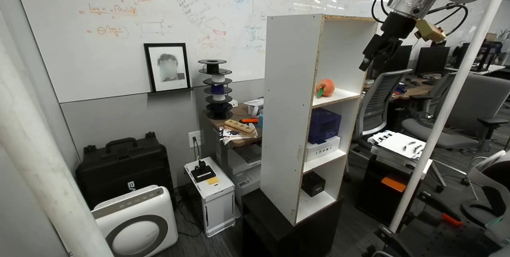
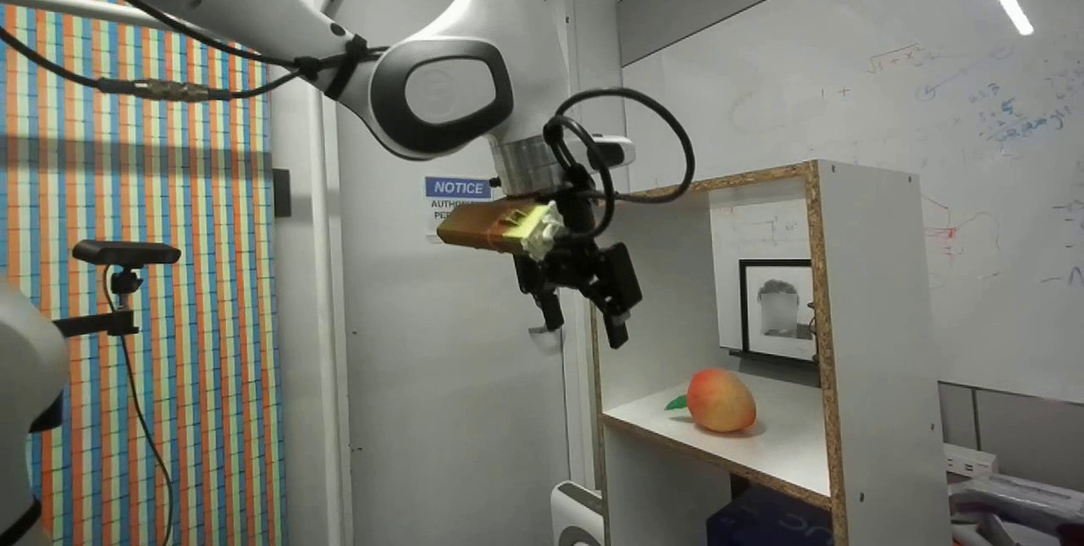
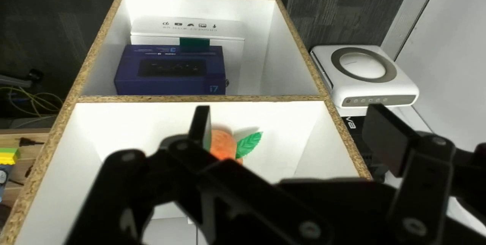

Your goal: Put the peach plushie on the top of the shelf

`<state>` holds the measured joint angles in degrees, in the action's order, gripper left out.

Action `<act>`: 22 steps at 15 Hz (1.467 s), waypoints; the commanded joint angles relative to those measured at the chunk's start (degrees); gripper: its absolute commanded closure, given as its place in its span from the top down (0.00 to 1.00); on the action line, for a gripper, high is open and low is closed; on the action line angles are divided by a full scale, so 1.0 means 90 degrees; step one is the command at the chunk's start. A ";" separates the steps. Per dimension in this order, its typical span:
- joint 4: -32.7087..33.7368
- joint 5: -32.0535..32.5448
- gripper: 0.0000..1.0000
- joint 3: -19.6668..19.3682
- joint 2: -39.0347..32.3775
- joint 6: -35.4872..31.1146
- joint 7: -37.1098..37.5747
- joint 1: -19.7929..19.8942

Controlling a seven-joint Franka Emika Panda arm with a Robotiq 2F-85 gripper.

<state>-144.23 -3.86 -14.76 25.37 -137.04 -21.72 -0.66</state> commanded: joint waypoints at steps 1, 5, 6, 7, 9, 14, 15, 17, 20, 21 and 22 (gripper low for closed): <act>0.0011 -0.0345 1.00 -0.0104 -0.0574 -0.0857 -0.0318 -0.0055; 0.0235 -0.0873 1.00 -0.0094 -0.1311 -0.1575 -0.0369 -0.0175; 0.0337 -0.1025 1.00 -0.0086 -0.1502 -0.1656 -0.0386 -0.0198; 0.0413 -0.1188 1.00 -0.0060 -0.1707 -0.1860 -0.0375 -0.0209; 0.0548 -0.1523 1.00 0.0007 -0.2065 -0.2390 -0.0436 -0.0227; 0.1087 -0.2060 1.00 -0.0015 -0.2920 -0.3286 -0.0457 -0.0375; 0.1183 -0.2168 1.00 0.0003 -0.3064 -0.3460 -0.0456 -0.0382; 0.1383 -0.2355 1.00 0.0047 -0.3341 -0.3689 -0.0406 -0.0383; 0.1656 -0.2487 1.00 0.0124 -0.3693 -0.3857 -0.0351 -0.0356; 0.1735 -0.2527 1.00 0.0149 -0.3791 -0.3904 -0.0334 -0.0348; 0.1808 -0.2565 1.00 0.0172 -0.3890 -0.3984 -0.0265 -0.0351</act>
<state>-131.25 -24.61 -14.14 -6.52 -170.34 -24.48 -3.77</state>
